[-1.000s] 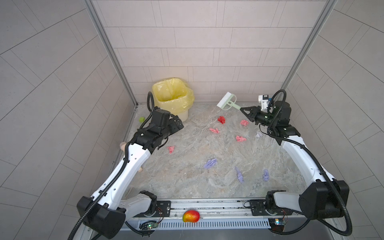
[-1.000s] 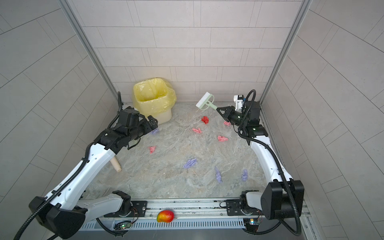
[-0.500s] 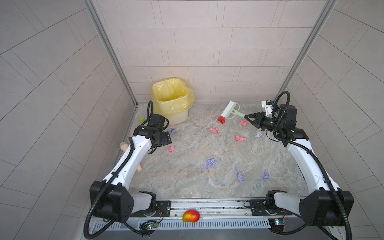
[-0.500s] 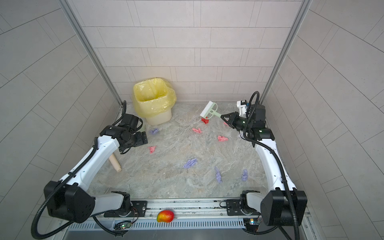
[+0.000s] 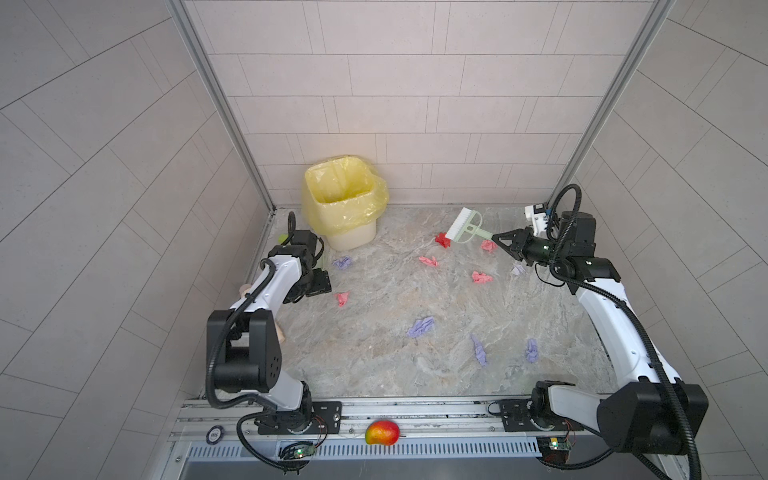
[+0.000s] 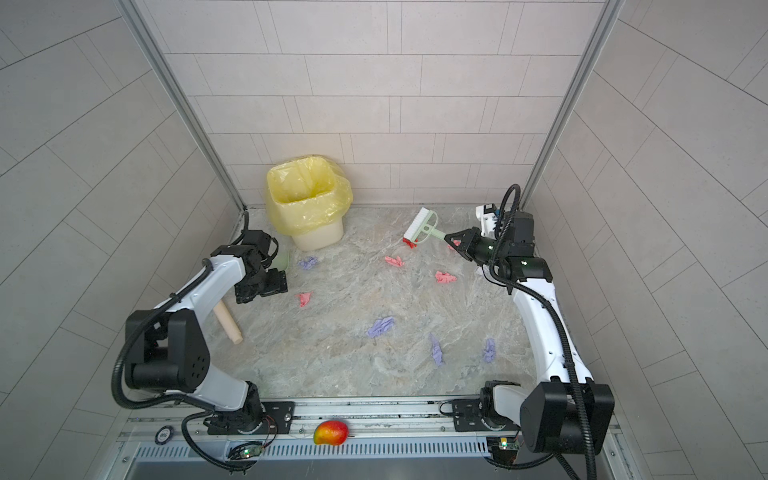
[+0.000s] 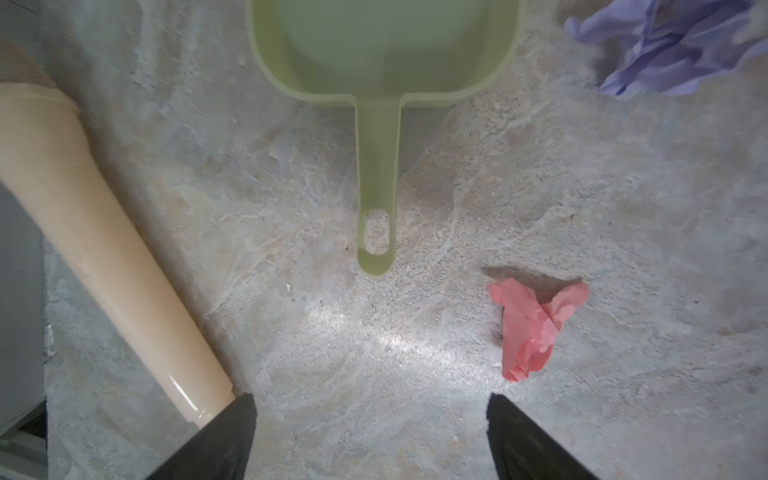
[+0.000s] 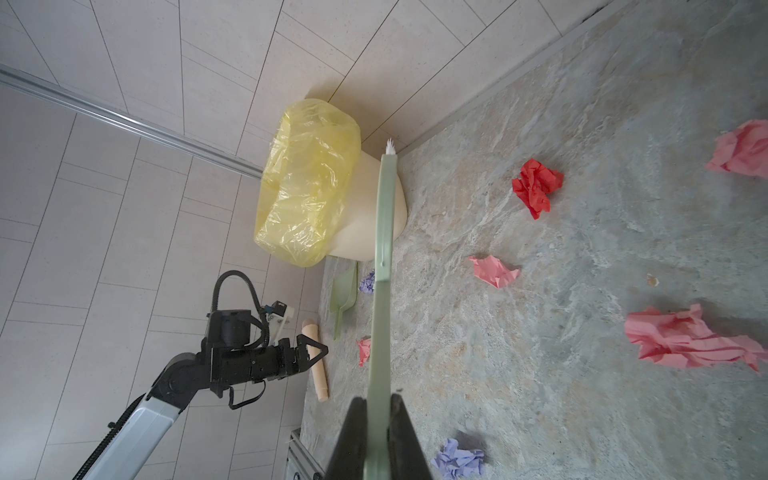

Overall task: Sweep away the paper scraps from the table
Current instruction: 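Lower the left gripper onto the green dustpan handle near the bin, then close the left gripper on the dustpan handle and lift it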

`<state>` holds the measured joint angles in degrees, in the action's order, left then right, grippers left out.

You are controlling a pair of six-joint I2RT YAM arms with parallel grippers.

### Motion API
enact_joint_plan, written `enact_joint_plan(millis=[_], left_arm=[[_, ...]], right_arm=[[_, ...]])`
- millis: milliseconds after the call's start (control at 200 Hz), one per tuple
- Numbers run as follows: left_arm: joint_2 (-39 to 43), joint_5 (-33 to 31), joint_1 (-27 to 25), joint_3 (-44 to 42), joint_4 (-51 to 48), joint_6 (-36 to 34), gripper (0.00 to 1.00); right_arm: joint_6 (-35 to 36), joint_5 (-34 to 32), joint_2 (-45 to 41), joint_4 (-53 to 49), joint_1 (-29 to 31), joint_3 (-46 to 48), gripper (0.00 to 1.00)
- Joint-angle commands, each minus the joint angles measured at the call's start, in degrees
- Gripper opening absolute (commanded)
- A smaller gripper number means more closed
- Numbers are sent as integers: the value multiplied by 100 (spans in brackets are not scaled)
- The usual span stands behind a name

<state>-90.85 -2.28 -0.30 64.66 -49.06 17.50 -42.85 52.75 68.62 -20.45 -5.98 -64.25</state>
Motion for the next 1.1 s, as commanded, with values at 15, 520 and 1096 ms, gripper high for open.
enact_joint_plan(millis=[15, 520, 1096], left_arm=[[-158, 172, 147, -181, 405, -288, 87], [-932, 330, 591, -150, 1408, -416, 68], [-1429, 411, 601, 204, 1694, -765, 58]], right_arm=[[101, 77, -188, 12, -62, 4, 0], [58, 77, -244, 56, -123, 97, 0], [-29, 69, -147, 119, -138, 60, 0]])
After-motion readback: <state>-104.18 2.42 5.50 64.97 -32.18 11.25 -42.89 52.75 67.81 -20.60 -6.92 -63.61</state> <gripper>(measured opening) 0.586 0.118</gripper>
